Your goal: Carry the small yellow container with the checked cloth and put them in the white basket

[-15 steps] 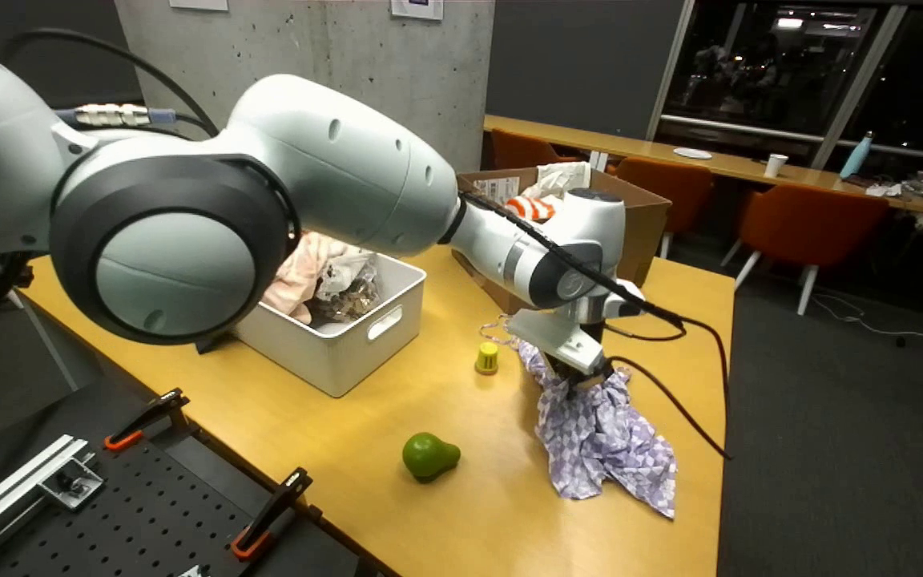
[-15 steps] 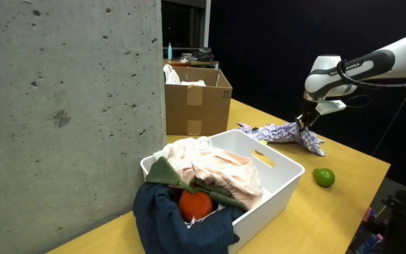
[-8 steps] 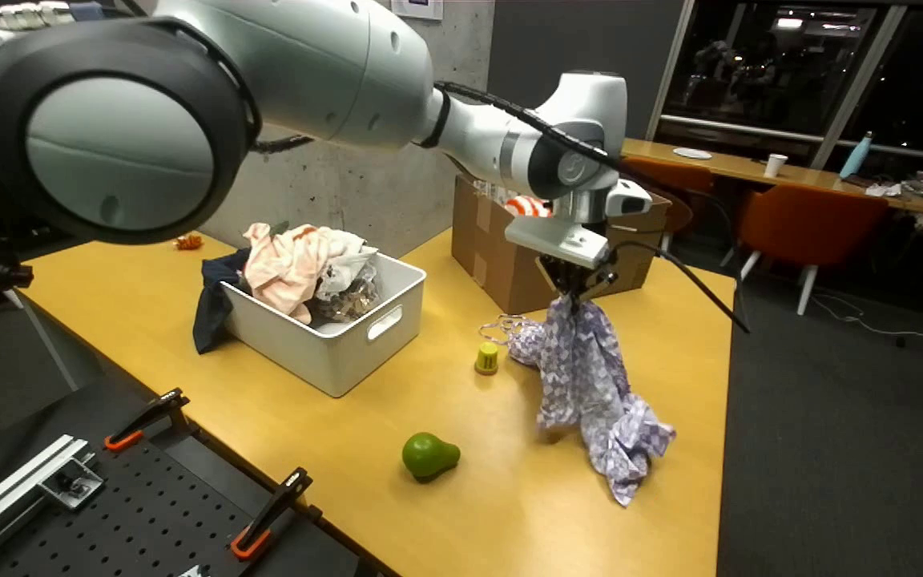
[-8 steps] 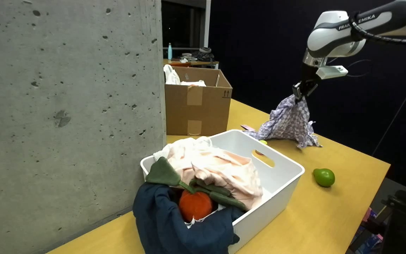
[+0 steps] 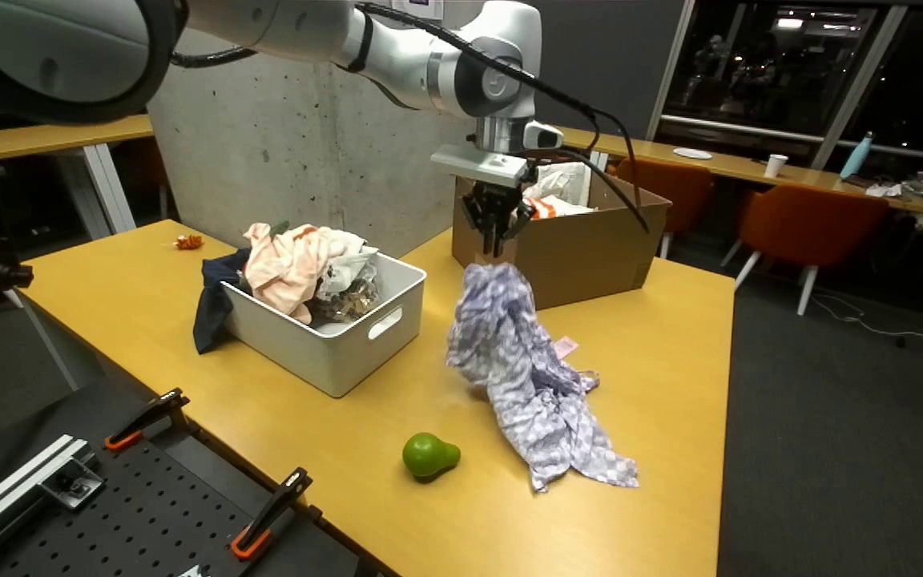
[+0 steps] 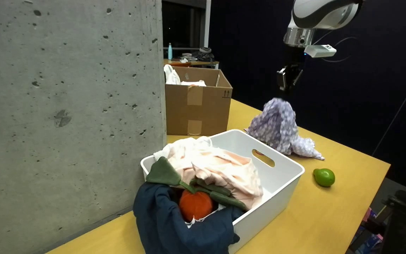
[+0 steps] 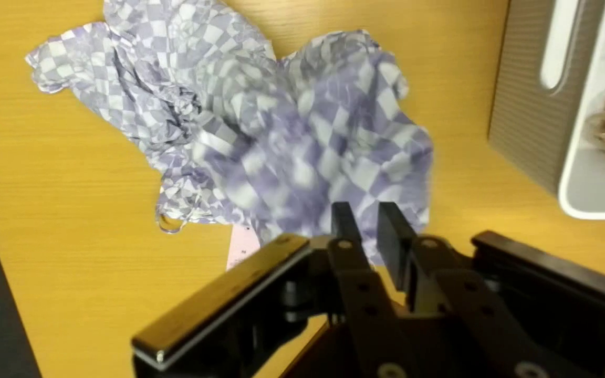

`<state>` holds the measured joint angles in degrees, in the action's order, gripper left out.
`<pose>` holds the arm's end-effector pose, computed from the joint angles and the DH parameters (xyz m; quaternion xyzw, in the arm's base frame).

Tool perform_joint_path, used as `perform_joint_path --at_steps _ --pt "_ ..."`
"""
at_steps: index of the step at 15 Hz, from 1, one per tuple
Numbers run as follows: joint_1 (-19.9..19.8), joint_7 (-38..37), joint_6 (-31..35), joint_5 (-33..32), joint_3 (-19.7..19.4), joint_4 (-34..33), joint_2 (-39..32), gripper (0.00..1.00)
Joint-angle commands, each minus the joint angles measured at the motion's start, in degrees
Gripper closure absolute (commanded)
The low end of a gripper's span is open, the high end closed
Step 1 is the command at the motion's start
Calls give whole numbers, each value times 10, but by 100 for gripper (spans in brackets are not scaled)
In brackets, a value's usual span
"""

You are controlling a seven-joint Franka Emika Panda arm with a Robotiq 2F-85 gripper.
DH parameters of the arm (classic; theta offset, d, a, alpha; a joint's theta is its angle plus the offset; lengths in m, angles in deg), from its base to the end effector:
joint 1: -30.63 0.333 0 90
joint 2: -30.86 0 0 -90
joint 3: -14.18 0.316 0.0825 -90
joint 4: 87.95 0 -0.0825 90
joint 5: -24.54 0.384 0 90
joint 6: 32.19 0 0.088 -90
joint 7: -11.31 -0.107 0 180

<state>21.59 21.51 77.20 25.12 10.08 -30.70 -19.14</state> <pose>0.7623 -0.1567 0.3351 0.9995 -0.0140 0.0147 0.0258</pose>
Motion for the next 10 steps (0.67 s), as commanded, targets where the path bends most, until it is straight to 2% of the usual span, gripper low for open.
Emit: perform_joint_path --at_steps 1,2,7,8,10 --pt "12 4 -27 -1 3 42 39 51" --pt "9 5 -33 -4 11 42 42 42" --pt "-4 6 -31 -5 5 59 52 6" --pt "-11 9 -27 -4 3 63 52 1" --pt "-23 14 -23 -5 0 68 47 0"
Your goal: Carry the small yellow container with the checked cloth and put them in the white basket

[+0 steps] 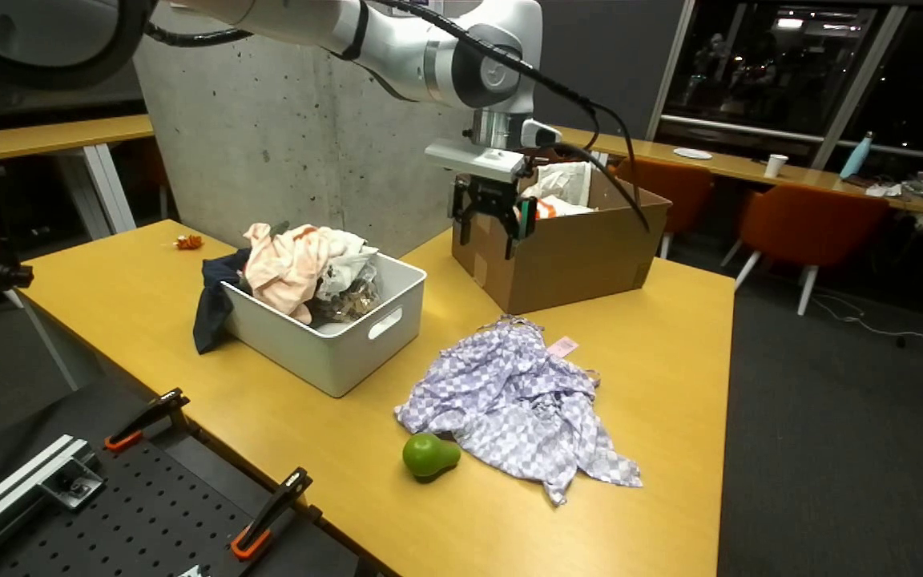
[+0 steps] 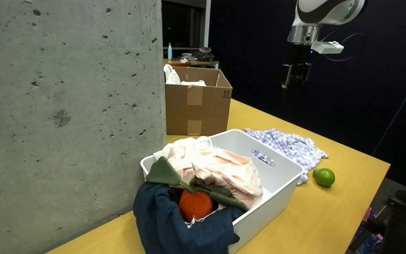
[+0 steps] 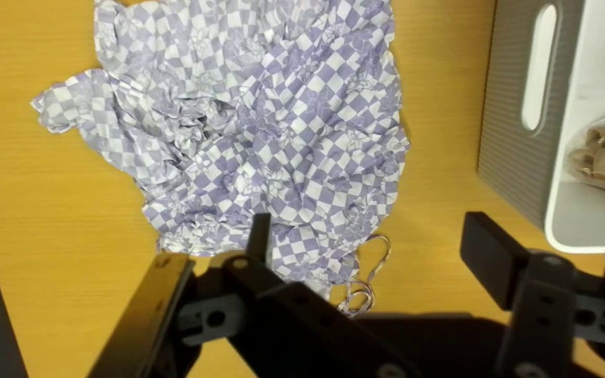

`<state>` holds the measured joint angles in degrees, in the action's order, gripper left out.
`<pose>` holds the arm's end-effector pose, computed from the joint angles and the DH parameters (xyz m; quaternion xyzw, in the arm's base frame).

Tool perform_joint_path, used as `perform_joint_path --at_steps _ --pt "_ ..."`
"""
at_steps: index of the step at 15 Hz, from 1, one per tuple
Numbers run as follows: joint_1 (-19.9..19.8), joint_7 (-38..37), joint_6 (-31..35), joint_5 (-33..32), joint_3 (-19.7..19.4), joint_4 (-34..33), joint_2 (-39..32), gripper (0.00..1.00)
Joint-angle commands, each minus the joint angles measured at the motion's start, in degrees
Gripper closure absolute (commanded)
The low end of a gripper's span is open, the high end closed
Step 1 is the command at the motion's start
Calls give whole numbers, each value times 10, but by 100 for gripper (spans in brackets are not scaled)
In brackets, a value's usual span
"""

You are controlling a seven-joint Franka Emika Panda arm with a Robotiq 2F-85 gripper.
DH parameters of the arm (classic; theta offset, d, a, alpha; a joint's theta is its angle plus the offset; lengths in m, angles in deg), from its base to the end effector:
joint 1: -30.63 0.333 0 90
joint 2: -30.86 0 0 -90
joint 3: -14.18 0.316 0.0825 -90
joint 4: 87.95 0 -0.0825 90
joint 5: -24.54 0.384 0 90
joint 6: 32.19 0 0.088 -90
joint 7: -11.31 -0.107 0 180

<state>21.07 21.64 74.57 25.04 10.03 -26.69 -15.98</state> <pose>0.7455 -0.1628 0.3400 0.9995 -0.0197 -0.0152 0.0196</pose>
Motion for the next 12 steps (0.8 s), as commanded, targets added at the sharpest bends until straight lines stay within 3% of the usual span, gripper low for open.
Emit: perform_joint_path --at_steps 1,9,12 --pt "-22 19 3 -5 2 31 13 0" --pt "-27 31 19 -2 8 75 -7 0" --pt "-25 19 67 -4 5 63 -49 0"
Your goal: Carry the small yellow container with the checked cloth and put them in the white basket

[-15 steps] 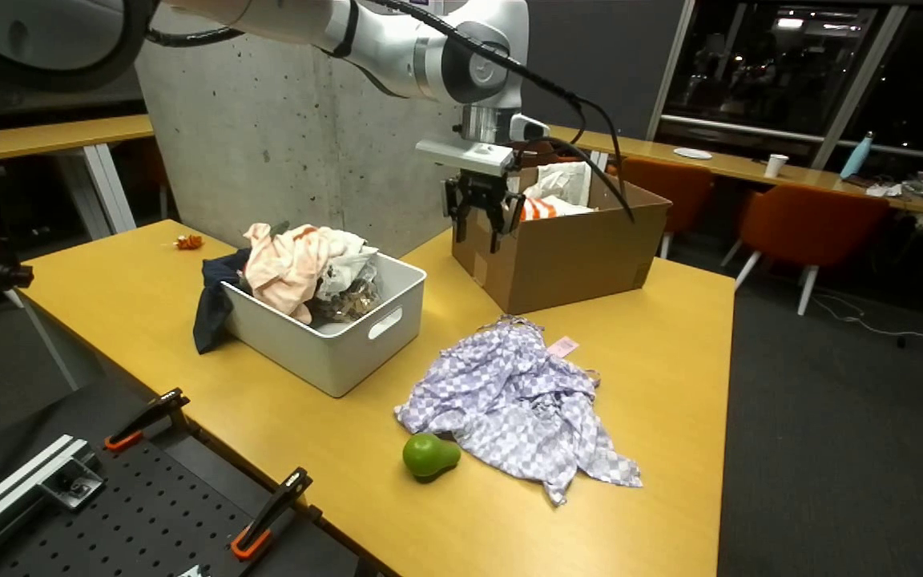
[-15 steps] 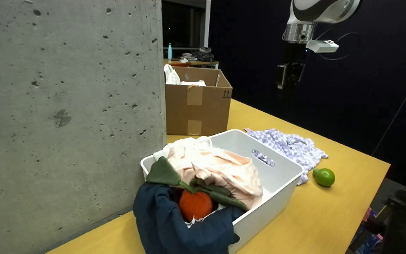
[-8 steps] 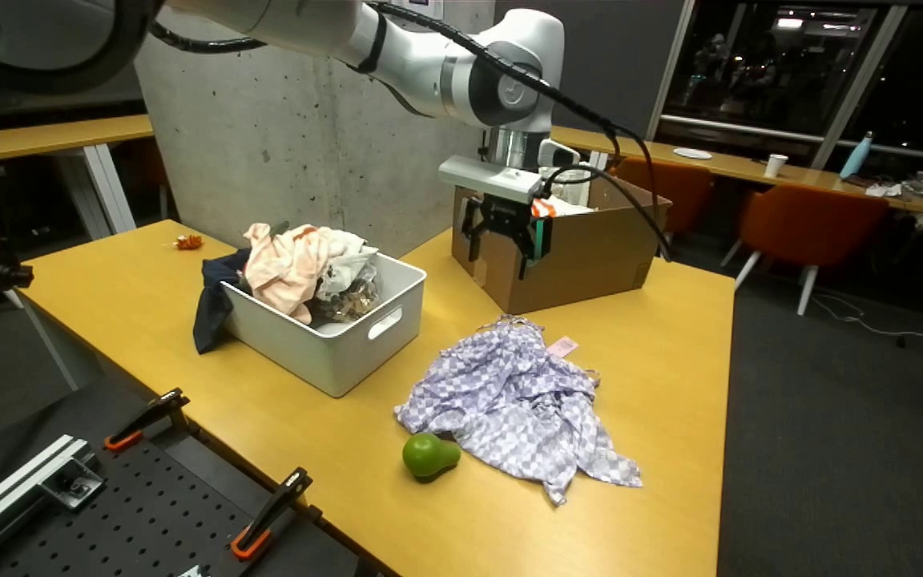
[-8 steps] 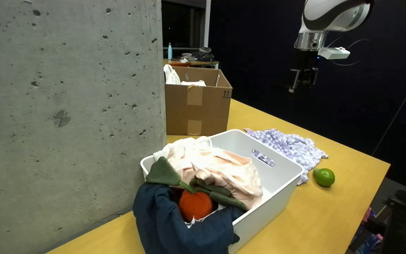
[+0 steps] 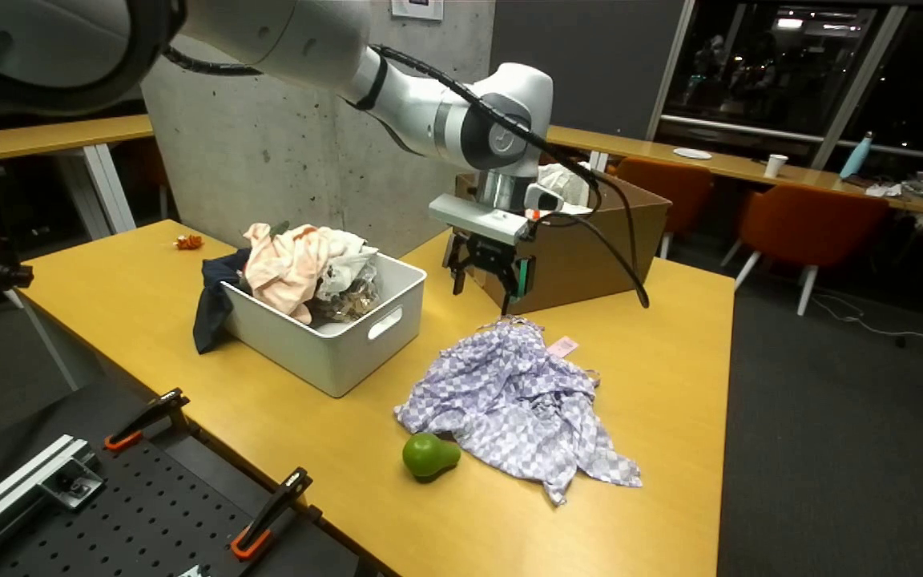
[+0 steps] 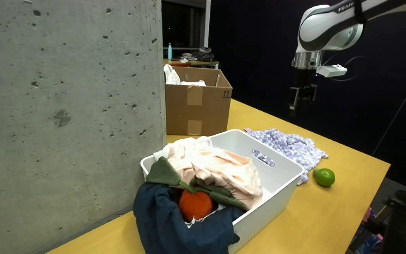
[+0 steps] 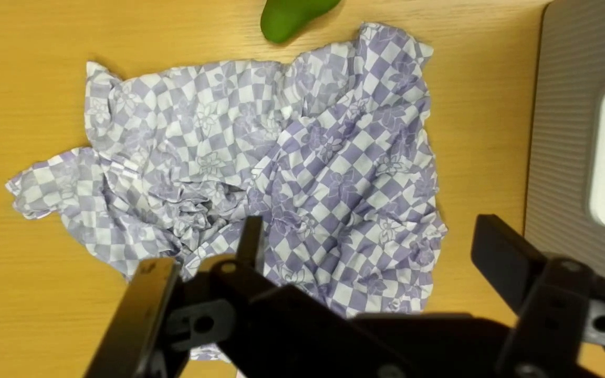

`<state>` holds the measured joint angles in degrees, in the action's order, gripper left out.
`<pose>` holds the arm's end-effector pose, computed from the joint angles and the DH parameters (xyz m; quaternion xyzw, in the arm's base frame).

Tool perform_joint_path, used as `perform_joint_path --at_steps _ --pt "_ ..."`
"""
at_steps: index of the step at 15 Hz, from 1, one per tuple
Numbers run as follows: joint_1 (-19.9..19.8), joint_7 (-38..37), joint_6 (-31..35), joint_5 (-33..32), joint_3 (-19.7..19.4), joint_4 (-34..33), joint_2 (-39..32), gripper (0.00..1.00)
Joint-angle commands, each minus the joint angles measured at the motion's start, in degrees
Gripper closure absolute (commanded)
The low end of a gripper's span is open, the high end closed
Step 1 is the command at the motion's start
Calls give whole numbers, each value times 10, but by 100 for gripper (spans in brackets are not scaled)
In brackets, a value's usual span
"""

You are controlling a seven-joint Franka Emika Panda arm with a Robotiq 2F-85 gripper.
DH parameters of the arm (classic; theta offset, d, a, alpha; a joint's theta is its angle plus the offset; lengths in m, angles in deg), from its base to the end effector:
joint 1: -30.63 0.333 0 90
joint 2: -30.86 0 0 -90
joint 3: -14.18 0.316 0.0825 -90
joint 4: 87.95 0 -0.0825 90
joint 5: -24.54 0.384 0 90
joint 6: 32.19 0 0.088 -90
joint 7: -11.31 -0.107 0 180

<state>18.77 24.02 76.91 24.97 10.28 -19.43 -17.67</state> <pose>0.7191 -0.1884 0.2621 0.9972 -0.0183 -0.0719 0.0052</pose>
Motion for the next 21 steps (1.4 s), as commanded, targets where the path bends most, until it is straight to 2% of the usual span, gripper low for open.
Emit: perform_joint_path --at_steps 1,5,9,21 --pt "-2 -8 63 -4 2 -15 -46 0" --pt "1 -31 115 -1 2 -69 -112 0" --pt "-6 -49 143 3 1 -103 -140 0" --pt "-12 -78 131 13 14 -234 -228 0"
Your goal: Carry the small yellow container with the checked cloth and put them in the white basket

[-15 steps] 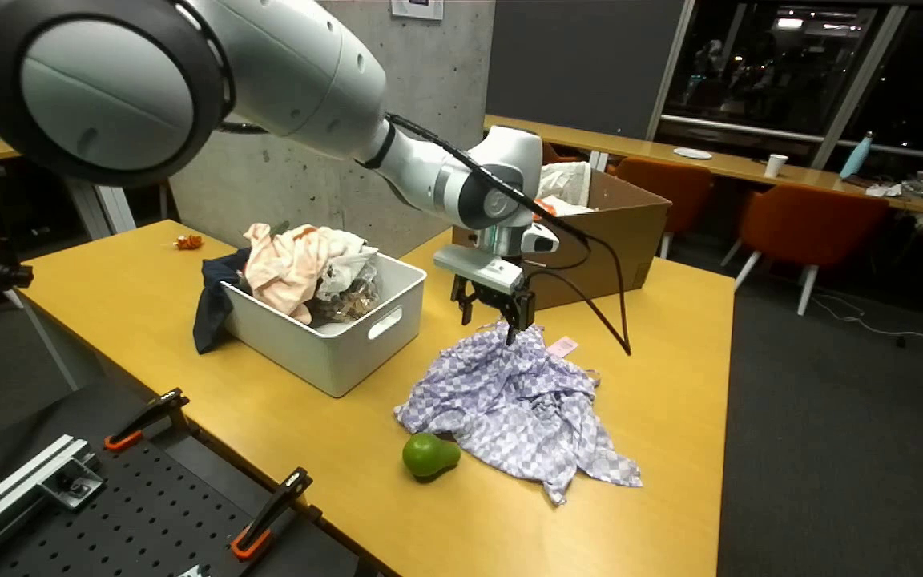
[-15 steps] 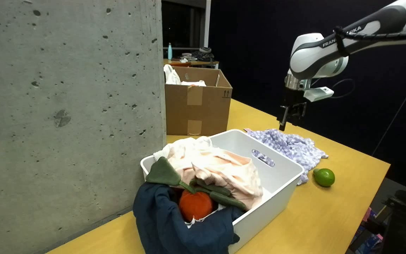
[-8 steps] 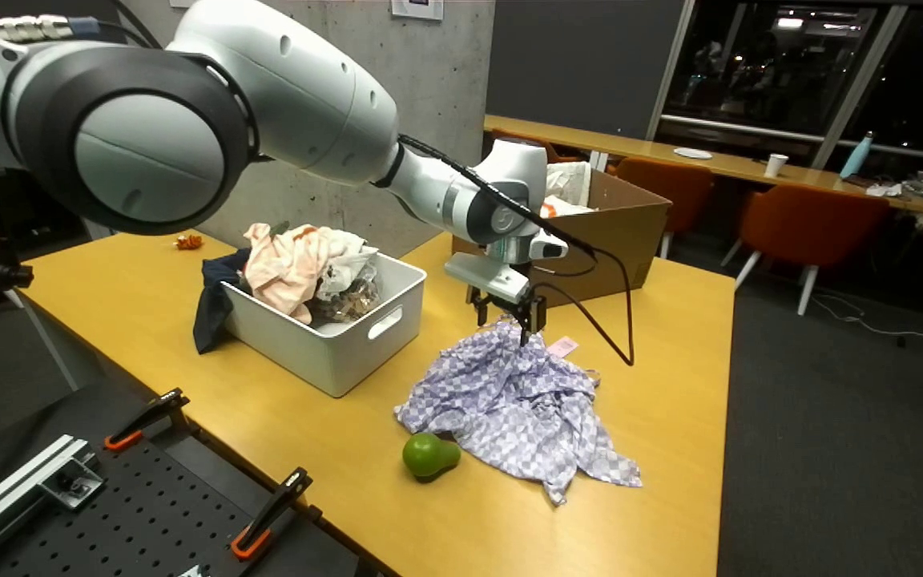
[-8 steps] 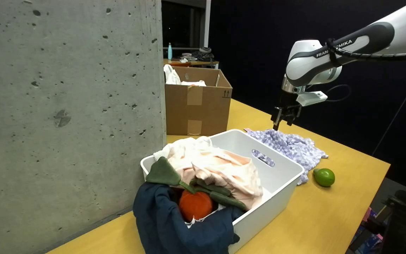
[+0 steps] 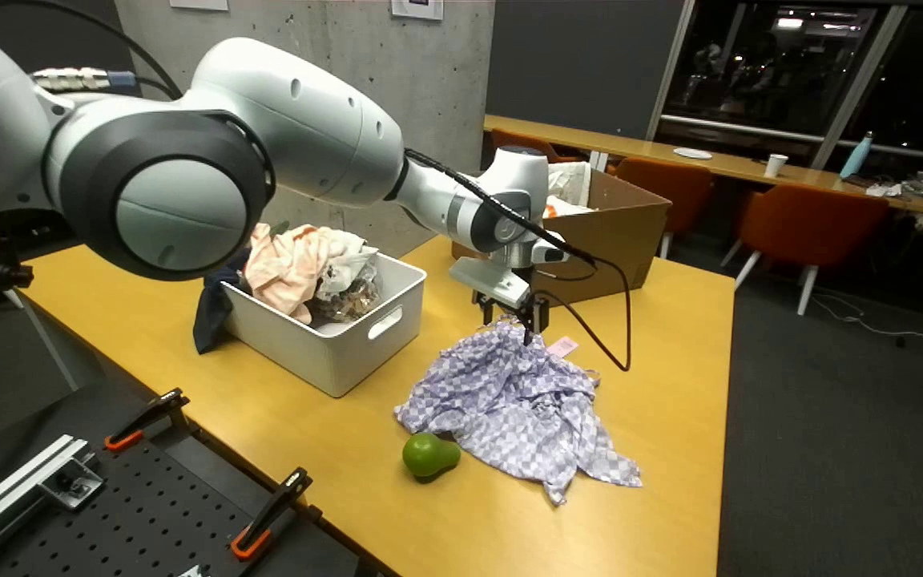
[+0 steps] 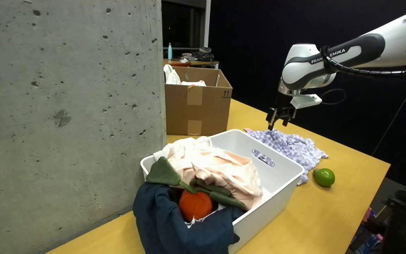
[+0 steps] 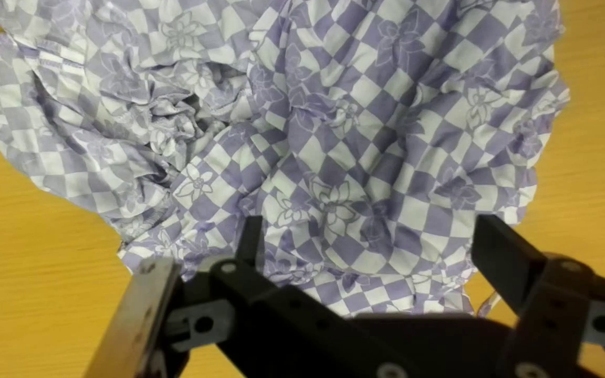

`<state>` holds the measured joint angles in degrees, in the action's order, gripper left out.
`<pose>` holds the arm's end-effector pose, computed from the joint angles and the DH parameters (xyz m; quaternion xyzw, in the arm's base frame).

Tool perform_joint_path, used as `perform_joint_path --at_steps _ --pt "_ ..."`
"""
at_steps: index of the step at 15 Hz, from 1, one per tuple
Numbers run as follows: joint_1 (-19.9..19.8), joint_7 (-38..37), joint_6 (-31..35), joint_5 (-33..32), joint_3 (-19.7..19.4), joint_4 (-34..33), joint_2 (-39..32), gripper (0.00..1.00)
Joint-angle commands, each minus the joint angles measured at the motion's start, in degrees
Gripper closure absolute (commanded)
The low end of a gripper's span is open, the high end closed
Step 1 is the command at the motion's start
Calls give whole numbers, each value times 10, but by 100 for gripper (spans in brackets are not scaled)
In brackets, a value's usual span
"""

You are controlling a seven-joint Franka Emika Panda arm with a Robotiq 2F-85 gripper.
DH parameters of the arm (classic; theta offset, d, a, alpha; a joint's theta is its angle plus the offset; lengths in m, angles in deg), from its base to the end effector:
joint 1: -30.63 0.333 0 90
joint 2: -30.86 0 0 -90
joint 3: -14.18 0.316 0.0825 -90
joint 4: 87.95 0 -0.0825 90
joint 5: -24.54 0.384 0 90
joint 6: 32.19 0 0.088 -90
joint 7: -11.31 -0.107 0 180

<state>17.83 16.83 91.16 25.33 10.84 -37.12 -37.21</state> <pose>0.7702 -0.2017 0.1620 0.9961 -0.0768 0.0350 0.0275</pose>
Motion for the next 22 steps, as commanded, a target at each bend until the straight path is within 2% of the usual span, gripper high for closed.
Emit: perform_joint_path --at_steps 1,9,10,11,13,17,22 --pt "-2 -6 -11 10 10 -67 -40 0" --pt "2 -4 -32 14 20 -138 -92 0" --pt "2 -4 -34 14 20 -146 -98 3" --pt "2 -3 -37 14 20 -152 -103 20" --pt "-1 0 -43 15 22 -165 -114 31" --pt "-2 1 -52 17 22 -170 -121 64" --pt "-4 1 -53 18 22 -170 -115 100"
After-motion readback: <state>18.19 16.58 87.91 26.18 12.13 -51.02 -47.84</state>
